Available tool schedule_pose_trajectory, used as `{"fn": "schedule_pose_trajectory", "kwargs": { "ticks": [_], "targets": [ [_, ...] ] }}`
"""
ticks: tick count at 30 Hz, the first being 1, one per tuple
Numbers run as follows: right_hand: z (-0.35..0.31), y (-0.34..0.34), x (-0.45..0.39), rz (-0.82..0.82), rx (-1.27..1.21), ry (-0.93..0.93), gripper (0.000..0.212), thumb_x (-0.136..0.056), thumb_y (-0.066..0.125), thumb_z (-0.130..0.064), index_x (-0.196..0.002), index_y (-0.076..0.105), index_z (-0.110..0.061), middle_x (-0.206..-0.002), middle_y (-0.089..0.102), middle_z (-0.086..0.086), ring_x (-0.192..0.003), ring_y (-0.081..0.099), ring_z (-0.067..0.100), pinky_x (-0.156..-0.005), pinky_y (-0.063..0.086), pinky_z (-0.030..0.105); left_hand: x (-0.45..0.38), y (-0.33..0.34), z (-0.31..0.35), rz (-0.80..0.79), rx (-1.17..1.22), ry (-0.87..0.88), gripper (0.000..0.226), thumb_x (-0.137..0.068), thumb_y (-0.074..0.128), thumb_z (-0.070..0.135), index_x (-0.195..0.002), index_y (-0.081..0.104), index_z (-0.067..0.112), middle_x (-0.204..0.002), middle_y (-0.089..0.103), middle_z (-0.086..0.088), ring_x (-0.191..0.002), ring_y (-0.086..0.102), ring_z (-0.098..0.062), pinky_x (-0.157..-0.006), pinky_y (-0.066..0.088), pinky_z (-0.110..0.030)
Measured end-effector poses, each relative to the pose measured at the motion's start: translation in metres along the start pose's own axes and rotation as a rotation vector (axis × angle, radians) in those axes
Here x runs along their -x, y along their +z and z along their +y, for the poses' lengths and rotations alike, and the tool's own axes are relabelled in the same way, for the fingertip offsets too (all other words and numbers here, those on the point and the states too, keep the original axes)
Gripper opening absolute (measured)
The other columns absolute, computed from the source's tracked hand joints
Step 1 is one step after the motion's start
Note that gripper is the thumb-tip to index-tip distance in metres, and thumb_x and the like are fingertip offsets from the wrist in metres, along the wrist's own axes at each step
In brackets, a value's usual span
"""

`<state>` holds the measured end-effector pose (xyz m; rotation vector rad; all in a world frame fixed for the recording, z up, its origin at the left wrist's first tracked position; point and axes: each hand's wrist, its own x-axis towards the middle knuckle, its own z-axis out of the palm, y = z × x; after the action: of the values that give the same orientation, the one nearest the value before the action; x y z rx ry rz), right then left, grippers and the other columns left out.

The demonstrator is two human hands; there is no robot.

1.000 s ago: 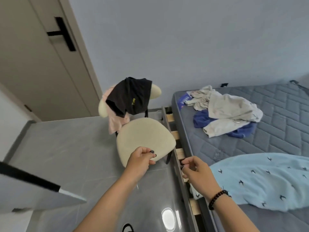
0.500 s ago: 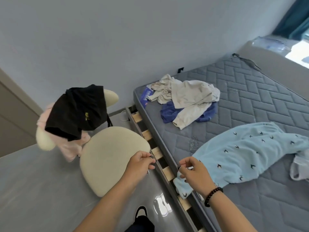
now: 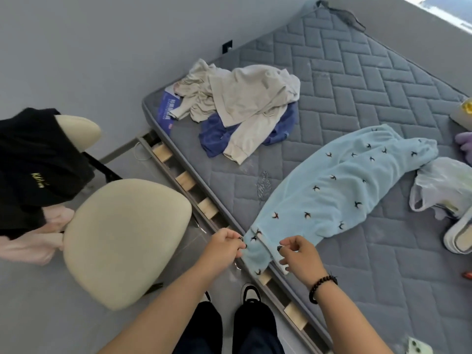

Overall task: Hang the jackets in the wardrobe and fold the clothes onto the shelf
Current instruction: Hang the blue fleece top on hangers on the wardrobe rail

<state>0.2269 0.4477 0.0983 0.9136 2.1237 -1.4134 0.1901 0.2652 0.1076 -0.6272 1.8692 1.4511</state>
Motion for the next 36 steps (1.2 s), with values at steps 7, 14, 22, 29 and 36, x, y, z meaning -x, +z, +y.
{"fn": "schedule_pose_trajectory", "kwargs": {
  "ticks": [7,14,22,29,36],
  "targets": [
    [0.049,-0.017,-0.092,0.015,-0.066,0.134,0.009,-0.092,0.055,-0.008,-0.100,0.059,-0.007,-0.093,0.061,0.009,-0.073,0.064,0.020,-0.067,0.053,0.032,-0.108,0.068,-0.031,-0.021,-0.105,-0.089,0.015,-0.091,0.056,0.018,-0.104,0.052,0.015,-0.100,0.059,-0.003,-0.077,0.058,-0.009,-0.061,0.044,-0.022],
    [0.099,0.003,-0.165,0.022,-0.101,0.198,0.008,-0.091,0.055,-0.009,-0.098,0.059,-0.009,-0.095,0.062,0.009,-0.070,0.064,0.017,-0.063,0.052,0.029,-0.212,0.115,-0.072,0.007,-0.495,0.059,0.065,-0.079,0.067,0.031,-0.134,0.037,0.014,-0.132,0.039,-0.006,-0.121,0.041,-0.023,-0.097,0.041,-0.032],
    [0.130,0.013,-0.196,0.014,-0.121,0.265,0.009,-0.092,0.055,-0.008,-0.100,0.058,-0.008,-0.096,0.061,0.009,-0.069,0.063,0.017,-0.060,0.050,0.027,-0.249,0.131,-0.100,0.038,-0.463,0.111,0.052,-0.084,0.064,0.028,-0.131,0.043,0.020,-0.116,0.055,0.001,-0.099,0.054,-0.019,-0.075,0.044,-0.027],
    [0.096,-0.019,-0.172,0.110,-0.156,0.242,0.019,-0.093,0.057,-0.019,-0.105,0.056,-0.004,-0.094,0.062,0.009,-0.075,0.064,0.021,-0.066,0.053,0.036,-0.181,0.118,-0.043,-0.052,-0.062,0.224,0.016,-0.085,0.062,0.008,-0.098,0.065,0.017,-0.083,0.064,0.005,-0.077,0.058,-0.011,-0.063,0.046,-0.015],
    [-0.003,-0.056,-0.130,0.103,-0.494,0.232,0.065,-0.077,0.054,-0.070,-0.114,0.057,-0.016,-0.108,0.064,0.004,-0.098,0.063,0.027,-0.085,0.054,0.048,-0.068,0.088,0.038,-0.101,0.025,0.381,0.027,-0.082,0.062,-0.004,-0.088,0.066,0.022,-0.091,0.063,0.001,-0.083,0.057,-0.008,-0.070,0.046,-0.012]
  ]
}}
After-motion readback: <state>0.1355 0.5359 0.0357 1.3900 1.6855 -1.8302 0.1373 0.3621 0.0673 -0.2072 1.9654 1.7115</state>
